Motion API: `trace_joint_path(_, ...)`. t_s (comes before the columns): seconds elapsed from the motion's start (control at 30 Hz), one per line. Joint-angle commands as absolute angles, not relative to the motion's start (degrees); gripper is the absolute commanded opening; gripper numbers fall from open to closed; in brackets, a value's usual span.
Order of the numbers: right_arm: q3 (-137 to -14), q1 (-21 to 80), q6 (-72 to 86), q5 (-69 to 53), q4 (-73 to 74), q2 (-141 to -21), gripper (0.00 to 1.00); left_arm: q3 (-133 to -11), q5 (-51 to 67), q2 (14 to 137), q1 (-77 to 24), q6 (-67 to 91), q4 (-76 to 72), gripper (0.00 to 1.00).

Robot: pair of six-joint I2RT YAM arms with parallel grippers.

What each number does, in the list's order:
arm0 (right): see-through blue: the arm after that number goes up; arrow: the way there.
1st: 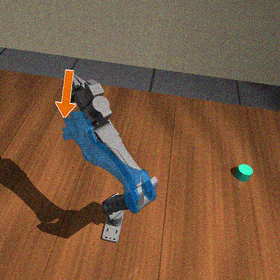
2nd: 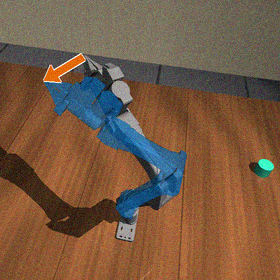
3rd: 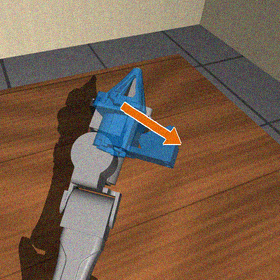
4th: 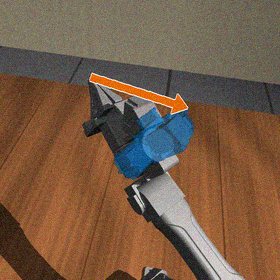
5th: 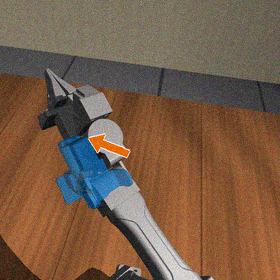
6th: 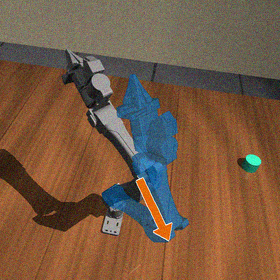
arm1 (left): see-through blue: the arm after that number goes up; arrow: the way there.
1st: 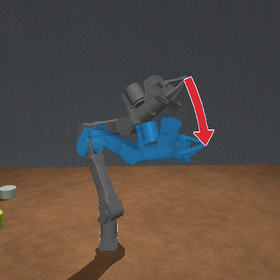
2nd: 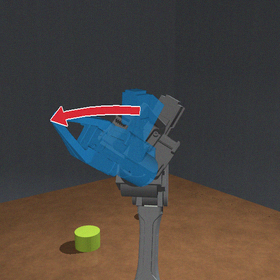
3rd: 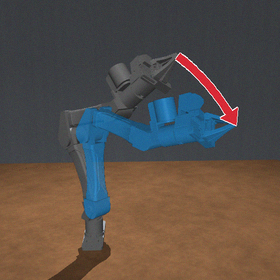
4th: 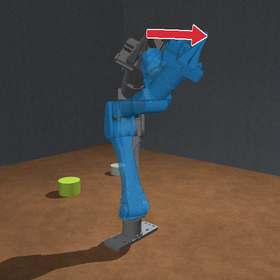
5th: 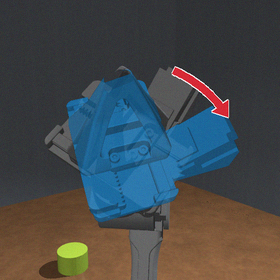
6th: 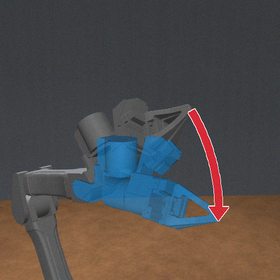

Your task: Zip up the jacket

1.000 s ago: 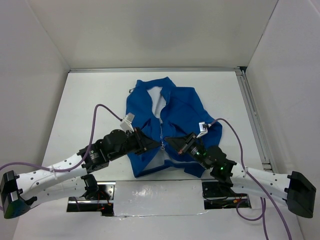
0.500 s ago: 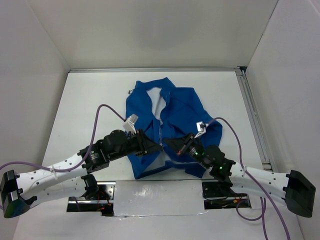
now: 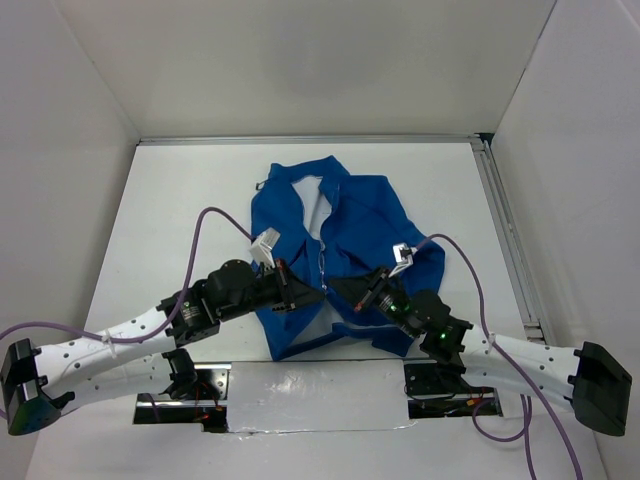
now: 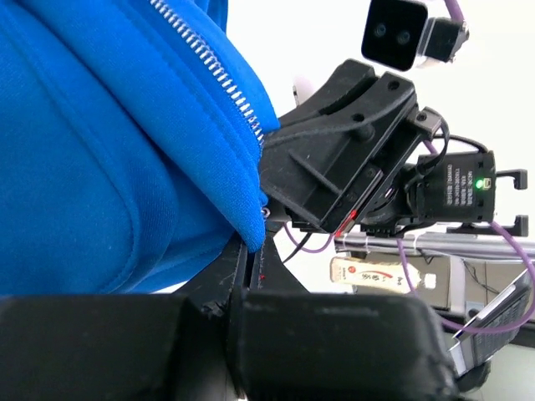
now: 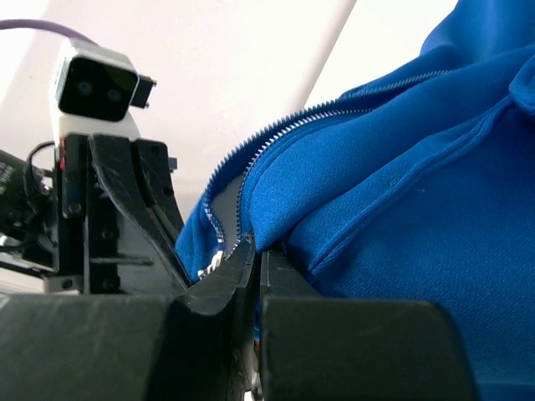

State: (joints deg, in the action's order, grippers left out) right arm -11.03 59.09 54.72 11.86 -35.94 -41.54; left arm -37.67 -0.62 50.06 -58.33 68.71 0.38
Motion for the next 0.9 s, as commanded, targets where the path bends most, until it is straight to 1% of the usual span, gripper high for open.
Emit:
trace_joint_path(0.0,-13.2,59.1,53.3,15.4,-40.2,-40.3,0.0,-37.3,3.0,48.5,-58.9,63.9,-6.6,0.0)
trace_joint_path(0.13,-13.4,59.1,54.5,19.6,-44.1,-41.7,0.0,-36.8,5.2,47.8,-58.9,63.5,-2.7,0.0)
trace_joint_path(0.23,-14.1,59.1,53.4,20.4,-47.7,-42.5,0.0,-36.7,6.3,47.7,-58.9,63.0,-0.8,0.0)
trace_joint_path(0.63,-16.3,59.0,50.4,22.8,-46.7,-40.7,0.0,-34.1,15.7,48.8,-58.9,60.5,-1.8,0.0)
trace_joint_path(0.7,-16.4,58.9,49.7,22.0,-45.9,-40.3,0.0,-34.4,16.0,49.2,-59.0,59.7,-1.4,0.0)
trace_joint_path(0.8,-17.1,58.9,47.9,17.3,-42.0,-39.3,0.0,-35.7,14.0,49.7,-58.9,59.2,-0.2,0.0)
trace_joint_path(0.87,-17.7,59.0,46.9,12.8,-38.0,-38.5,0.0,-37.5,11.9,49.8,-58.9,60.1,3.2,0.0)
